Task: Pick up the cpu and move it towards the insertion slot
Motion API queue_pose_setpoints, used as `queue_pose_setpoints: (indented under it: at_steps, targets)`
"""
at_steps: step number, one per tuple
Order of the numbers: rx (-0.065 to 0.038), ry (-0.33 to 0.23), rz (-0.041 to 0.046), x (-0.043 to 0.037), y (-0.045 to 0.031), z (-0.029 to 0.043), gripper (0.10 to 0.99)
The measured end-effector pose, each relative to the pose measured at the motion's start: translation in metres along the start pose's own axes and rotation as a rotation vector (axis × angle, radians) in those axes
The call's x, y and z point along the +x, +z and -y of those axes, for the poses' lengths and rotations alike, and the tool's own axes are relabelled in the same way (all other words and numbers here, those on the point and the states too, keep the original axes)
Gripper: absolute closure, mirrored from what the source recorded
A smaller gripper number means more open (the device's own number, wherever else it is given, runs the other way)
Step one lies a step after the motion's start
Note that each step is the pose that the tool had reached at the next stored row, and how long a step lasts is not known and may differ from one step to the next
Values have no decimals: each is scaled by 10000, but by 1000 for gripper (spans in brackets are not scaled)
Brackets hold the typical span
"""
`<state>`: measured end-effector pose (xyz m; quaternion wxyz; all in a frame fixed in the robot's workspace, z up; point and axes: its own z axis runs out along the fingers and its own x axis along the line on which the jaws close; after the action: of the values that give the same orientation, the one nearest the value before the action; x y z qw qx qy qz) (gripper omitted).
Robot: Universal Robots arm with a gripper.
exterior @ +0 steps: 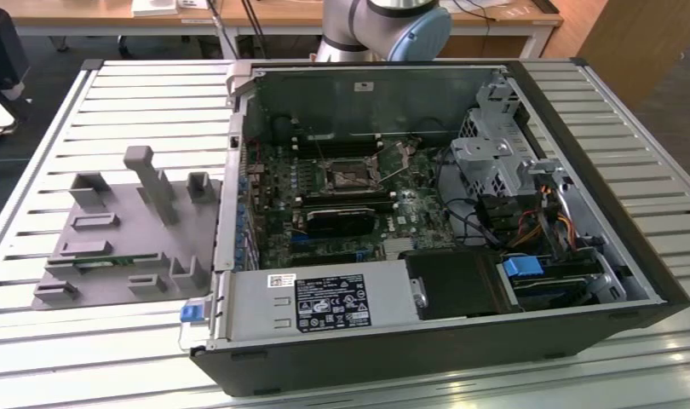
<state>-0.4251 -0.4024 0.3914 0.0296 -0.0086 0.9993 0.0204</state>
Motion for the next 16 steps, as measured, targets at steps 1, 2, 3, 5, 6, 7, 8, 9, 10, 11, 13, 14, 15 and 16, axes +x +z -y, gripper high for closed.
queue_pose_setpoints:
  at_steps: [1, 2, 3, 5, 6, 7, 8, 9, 10, 11, 13, 14, 15, 16]
  targets:
    - [0, -1, 8, -1, -21, -1, 545]
    - [0, -1, 15, -3, -41, -2, 545]
    - [0, -1, 21, -4, -60, -3, 545]
    - [3, -2, 27, -4, -69, -4, 545]
    - [3, -2, 27, -4, -69, -4, 545]
    - [4, -1, 27, -4, -70, -4, 545]
    - [4, -2, 26, -4, -70, -4, 545]
    - [5, -1, 25, -5, -71, -4, 545]
    - [6, -1, 23, -11, -72, -5, 545]
    - [5, -1, 24, -22, -71, -4, 545]
    - [4, -1, 25, -49, -68, -3, 545]
    - [5, -1, 25, -65, -68, -3, 545]
    - [4, -1, 25, -81, -66, -3, 545]
    - [4, -1, 26, -100, -65, -2, 545]
